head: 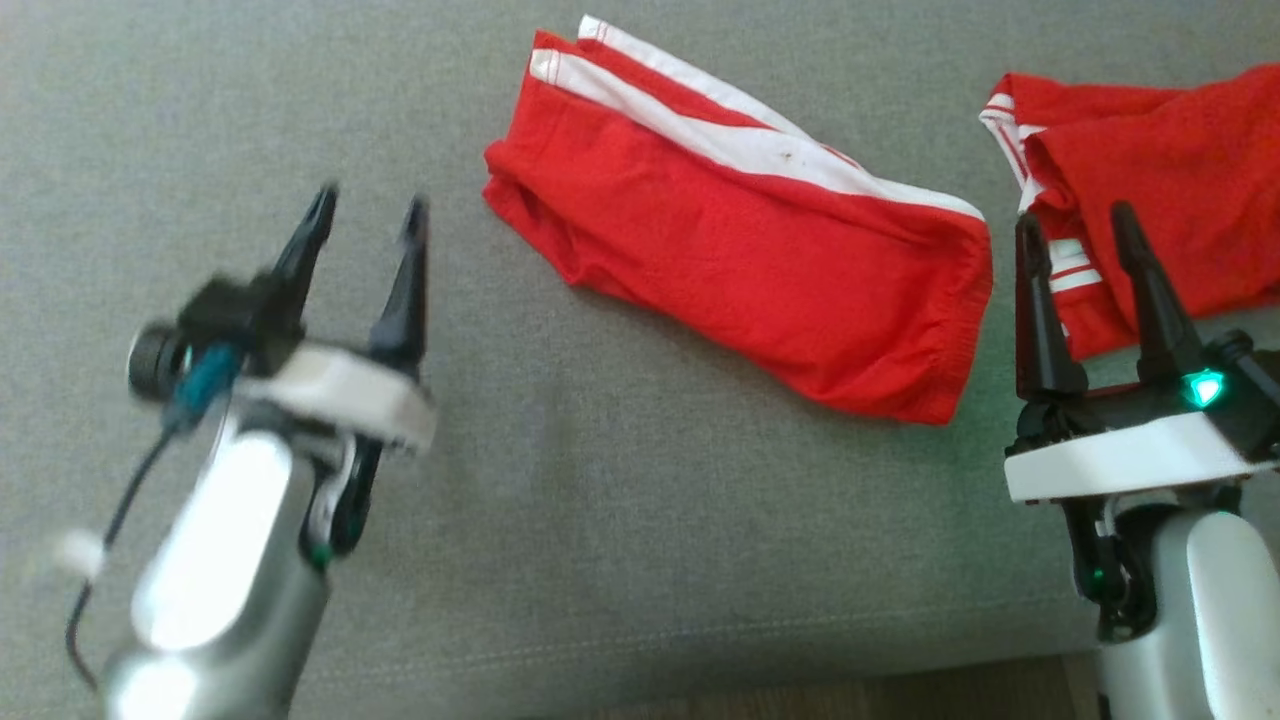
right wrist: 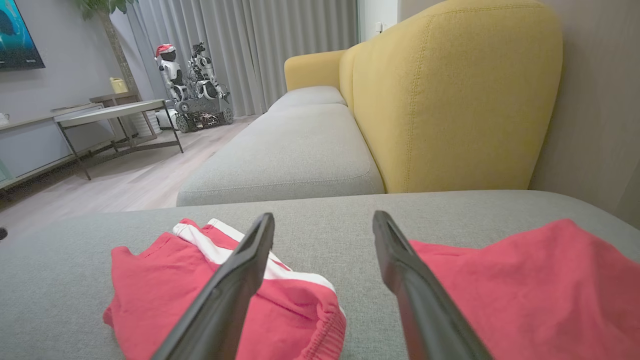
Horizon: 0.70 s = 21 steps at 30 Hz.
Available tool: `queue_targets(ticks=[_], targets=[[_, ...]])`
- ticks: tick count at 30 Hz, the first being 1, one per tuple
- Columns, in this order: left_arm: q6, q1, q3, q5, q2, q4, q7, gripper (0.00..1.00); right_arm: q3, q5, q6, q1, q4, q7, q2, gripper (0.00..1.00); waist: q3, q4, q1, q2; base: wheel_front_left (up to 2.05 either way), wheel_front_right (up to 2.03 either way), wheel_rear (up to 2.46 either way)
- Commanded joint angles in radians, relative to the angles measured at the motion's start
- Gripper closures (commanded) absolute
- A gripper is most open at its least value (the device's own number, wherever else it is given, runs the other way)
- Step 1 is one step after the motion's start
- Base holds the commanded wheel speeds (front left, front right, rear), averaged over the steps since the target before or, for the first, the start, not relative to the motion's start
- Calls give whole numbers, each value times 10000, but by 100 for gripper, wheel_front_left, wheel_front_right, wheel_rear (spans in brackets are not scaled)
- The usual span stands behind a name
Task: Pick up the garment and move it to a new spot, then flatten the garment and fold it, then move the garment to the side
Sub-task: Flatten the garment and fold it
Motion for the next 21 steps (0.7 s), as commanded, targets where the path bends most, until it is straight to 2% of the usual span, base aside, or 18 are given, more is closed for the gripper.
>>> queue_targets(ticks=[1, 4, 9, 16, 21], targets=[[-236, -1166, 185, -12, 112, -170, 148, 0, 172, -16, -7, -303, -469, 44, -65, 0, 233, -37, 0, 0, 0, 0, 0], [-795, -2168, -78, -186, -115, 528, 485, 0, 246, -15, -7, -483, -488, 73, -60, 0, 471, -193, 0, 0, 0, 0, 0], [-1551, -3462, -268, -662, -513, 2434, 1081, 0, 325, 59, -7, -681, -422, 19, -46, 0, 822, -538, 0, 0, 0, 0, 0], [-2107, -4597, -499, -1062, -637, 5117, 1604, 0, 370, 275, -7, -757, -160, -103, -20, 0, 1089, -888, 0, 0, 0, 0, 0], [-2269, -4788, -725, -1381, -805, 5922, 1938, 0, 265, 305, -7, -726, -75, -143, -12, 0, 1105, -920, 0, 0, 0, 0, 0]])
